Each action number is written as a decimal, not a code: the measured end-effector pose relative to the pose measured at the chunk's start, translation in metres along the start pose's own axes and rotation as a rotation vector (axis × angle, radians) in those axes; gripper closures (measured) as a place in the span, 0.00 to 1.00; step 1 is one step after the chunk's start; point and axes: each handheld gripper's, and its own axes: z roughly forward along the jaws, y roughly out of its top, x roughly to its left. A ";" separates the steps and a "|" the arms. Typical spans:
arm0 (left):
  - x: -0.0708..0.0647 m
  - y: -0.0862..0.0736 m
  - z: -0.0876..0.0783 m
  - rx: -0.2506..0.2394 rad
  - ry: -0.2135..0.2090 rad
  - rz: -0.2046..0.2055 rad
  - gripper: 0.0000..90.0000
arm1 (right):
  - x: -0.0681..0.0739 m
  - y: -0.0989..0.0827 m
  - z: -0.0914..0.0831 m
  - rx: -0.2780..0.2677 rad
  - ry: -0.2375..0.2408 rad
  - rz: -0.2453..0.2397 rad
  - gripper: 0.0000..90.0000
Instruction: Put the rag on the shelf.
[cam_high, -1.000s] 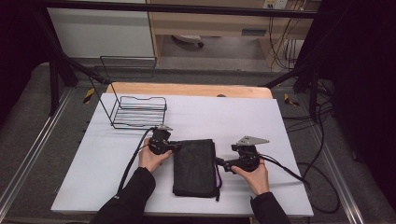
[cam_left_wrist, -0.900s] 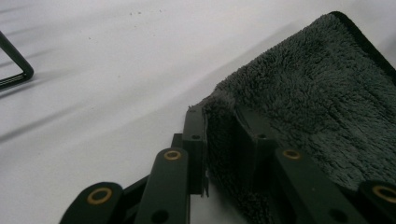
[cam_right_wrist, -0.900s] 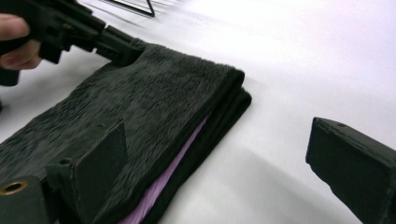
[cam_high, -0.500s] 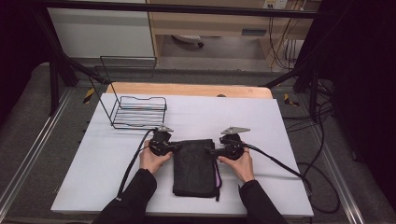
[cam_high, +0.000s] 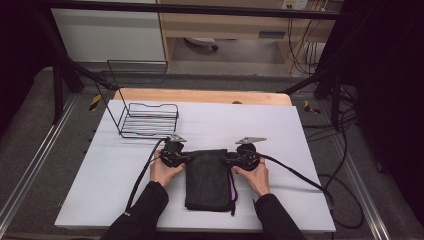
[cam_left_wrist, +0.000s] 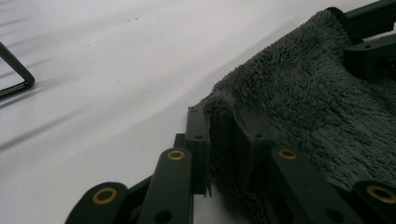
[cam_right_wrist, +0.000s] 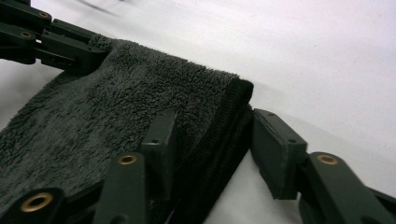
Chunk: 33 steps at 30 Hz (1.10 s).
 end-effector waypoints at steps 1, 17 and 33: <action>0.000 0.000 0.000 0.000 0.000 0.000 0.85 | 0.000 0.000 0.000 0.005 0.005 0.003 0.62; 0.004 0.002 -0.002 -0.002 -0.032 -0.061 0.89 | -0.002 0.002 0.001 0.026 0.075 0.114 0.85; -0.004 0.005 -0.028 -0.091 -0.043 -0.023 0.90 | 0.011 0.007 -0.019 -0.065 0.079 0.095 0.86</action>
